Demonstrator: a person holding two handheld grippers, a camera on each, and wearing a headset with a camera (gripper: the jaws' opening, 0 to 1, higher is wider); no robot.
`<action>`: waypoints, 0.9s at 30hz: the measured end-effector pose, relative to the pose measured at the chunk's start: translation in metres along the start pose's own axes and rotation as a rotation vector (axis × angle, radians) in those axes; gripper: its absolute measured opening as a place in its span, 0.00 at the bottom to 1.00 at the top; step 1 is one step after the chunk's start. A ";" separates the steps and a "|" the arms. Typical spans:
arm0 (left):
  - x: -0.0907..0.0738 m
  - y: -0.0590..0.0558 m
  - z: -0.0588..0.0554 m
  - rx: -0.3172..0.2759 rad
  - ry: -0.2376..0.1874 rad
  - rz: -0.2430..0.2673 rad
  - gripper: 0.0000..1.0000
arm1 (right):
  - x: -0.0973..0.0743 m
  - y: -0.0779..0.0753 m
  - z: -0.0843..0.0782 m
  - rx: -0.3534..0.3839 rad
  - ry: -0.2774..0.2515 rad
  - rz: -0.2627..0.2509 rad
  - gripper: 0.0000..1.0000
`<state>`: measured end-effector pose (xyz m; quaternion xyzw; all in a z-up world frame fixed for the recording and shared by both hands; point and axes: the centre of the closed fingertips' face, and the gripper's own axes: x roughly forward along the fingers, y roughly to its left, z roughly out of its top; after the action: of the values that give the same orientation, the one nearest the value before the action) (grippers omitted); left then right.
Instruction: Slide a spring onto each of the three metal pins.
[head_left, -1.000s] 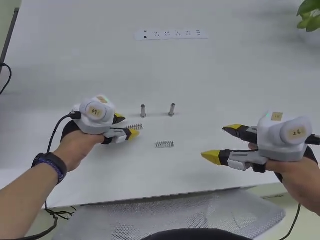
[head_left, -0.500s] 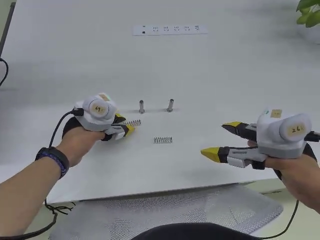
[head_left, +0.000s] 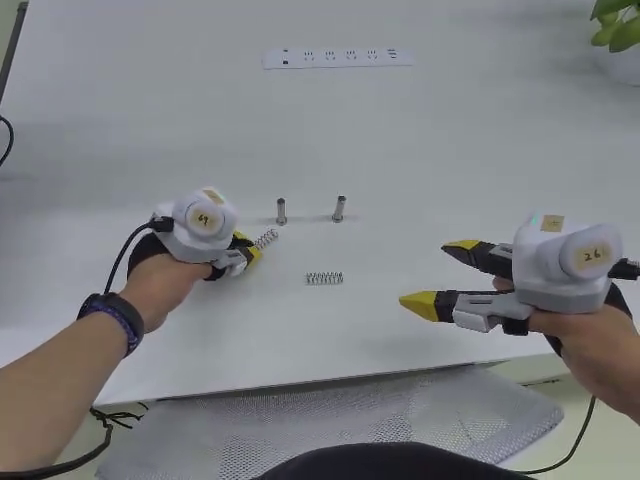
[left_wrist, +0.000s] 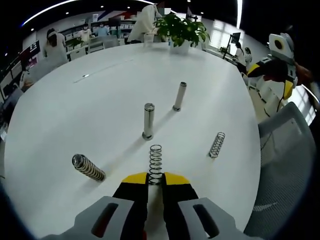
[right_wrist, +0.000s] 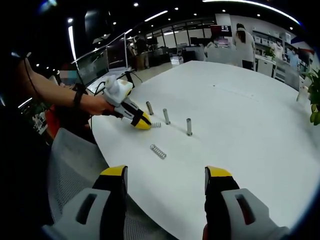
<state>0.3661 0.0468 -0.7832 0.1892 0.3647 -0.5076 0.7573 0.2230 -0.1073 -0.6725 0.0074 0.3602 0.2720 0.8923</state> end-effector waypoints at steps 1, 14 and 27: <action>0.000 0.000 0.000 0.001 0.002 0.002 0.03 | 0.000 0.001 0.000 -0.001 0.001 0.001 0.61; -0.013 0.000 -0.012 -0.044 0.013 0.005 0.02 | 0.004 0.003 -0.001 -0.002 0.005 0.021 0.61; -0.035 -0.005 -0.025 -0.075 -0.010 0.019 0.02 | 0.009 0.004 0.003 -0.004 0.000 0.047 0.61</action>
<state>0.3451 0.0831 -0.7734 0.1615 0.3779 -0.4873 0.7705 0.2281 -0.0989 -0.6756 0.0140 0.3594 0.2938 0.8856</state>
